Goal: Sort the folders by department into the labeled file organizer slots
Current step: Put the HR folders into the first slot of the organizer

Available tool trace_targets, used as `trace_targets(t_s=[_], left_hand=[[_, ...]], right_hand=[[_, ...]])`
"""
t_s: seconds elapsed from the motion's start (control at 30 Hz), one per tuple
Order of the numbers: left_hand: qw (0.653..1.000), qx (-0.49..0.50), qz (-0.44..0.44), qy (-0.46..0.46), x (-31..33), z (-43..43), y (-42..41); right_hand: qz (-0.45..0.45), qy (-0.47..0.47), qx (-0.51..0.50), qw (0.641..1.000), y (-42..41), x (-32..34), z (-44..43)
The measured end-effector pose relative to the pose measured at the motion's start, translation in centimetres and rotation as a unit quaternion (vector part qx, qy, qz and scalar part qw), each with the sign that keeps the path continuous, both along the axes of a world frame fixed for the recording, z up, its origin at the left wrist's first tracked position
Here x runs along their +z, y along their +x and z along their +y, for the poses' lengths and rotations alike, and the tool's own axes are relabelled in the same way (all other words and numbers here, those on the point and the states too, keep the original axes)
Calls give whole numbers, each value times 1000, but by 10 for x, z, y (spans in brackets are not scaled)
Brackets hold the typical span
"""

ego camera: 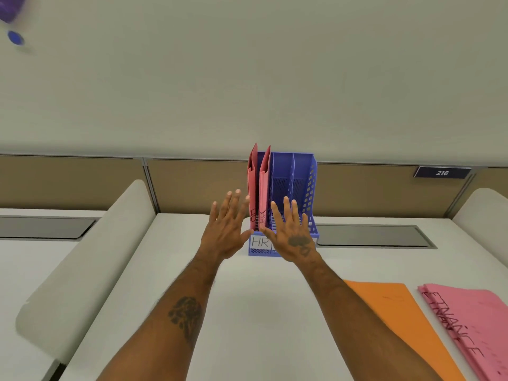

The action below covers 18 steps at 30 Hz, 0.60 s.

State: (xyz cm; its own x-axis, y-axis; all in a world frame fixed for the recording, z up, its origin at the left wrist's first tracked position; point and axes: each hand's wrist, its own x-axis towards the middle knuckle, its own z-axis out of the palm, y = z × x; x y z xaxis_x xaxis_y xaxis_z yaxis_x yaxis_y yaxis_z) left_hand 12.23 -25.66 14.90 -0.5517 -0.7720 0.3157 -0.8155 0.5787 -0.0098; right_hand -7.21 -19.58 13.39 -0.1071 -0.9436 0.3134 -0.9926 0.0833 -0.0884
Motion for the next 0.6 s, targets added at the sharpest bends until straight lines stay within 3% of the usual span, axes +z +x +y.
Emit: trace_targets(t_s=[0.3,0.6], left_hand=[[999,-7,30,45,-38,55,-9],[994,-52,49,88,-66,117,-72]], right_hand=[[3,54,-19,998,-31,-22,84],[-1,90,-87,992,-101,-39,161]])
